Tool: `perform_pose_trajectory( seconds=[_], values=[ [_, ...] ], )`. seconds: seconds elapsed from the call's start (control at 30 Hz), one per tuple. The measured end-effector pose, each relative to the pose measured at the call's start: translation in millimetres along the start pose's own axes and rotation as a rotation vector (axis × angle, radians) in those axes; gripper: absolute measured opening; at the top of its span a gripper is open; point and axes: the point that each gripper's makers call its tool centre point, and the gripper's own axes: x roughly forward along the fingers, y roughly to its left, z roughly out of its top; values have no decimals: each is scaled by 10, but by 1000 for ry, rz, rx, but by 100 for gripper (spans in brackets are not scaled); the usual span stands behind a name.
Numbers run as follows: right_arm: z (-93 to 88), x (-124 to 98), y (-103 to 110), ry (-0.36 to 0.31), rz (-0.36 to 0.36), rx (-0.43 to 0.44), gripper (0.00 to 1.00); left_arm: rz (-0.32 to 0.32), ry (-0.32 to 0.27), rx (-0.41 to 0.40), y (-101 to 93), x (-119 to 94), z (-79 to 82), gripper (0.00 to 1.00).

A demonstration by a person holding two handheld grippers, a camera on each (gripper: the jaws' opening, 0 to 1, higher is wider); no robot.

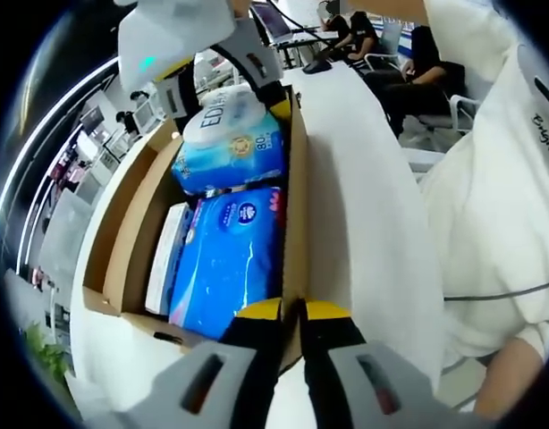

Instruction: Operate the shoe box by opening the lid, removing the specified soft item, and placing it in the target area until the item is outside and the box remains undamaged.

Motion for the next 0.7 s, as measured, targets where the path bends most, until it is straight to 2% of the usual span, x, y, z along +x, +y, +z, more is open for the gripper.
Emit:
perform_pose_trajectory(
  seconds=[0.1,0.4,0.47,0.53,0.7],
  values=[
    [31,10,5,9,-9,-17,63,2,2,0,-2,1,-2,6],
    [-3,-189,1,-1,-8,-6,63,-1,4,-9,5,3,-3,7],
    [-2,-225,-17,-8,-15,-2,63,-1,4,-6,4,3,-1,7],
    [-13,-253,-81,1,-41,42,63,1,1,-9,4,2,1,7],
    [-35,-273,-110,20,-62,23,63,1,0,-9,4,2,5,7]
  ],
)
